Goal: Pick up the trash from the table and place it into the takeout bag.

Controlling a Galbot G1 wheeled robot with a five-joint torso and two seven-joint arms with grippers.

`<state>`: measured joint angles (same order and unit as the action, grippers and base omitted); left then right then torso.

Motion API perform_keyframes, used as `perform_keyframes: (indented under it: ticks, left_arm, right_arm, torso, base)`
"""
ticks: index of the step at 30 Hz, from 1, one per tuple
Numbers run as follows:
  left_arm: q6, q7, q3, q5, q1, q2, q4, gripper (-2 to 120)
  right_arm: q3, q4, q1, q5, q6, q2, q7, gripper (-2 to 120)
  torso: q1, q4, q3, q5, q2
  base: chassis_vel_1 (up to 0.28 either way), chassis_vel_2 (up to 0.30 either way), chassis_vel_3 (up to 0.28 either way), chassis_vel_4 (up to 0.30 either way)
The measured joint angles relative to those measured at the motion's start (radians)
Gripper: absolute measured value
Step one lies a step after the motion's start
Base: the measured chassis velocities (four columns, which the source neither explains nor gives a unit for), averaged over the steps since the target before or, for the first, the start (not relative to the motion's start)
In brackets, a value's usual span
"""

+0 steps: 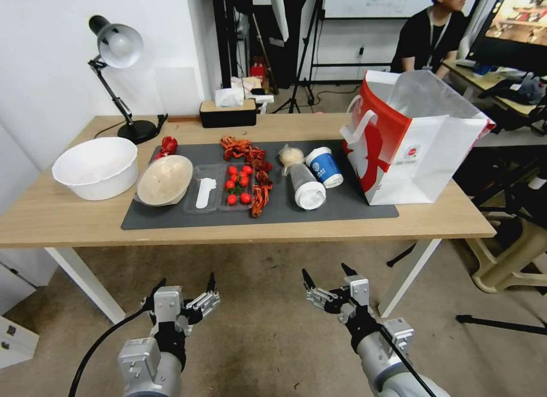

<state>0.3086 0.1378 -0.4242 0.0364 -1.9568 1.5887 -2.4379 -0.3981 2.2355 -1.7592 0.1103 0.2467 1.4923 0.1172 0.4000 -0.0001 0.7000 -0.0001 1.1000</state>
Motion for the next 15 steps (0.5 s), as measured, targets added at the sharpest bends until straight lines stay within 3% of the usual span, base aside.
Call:
perform_keyframes:
  ticks: [15]
  left_arm:
    - [-0.034,-0.010,0.002,0.000,0.003,0.000,-0.003,100]
  right_arm:
    - [-0.005,0.013,-0.009,-0.001,-0.021,0.003,-0.003,100]
  torso:
    - [0.000,0.0001,0.000,0.0001,0.000]
  base:
    - [0.000,0.000,0.000,0.000]
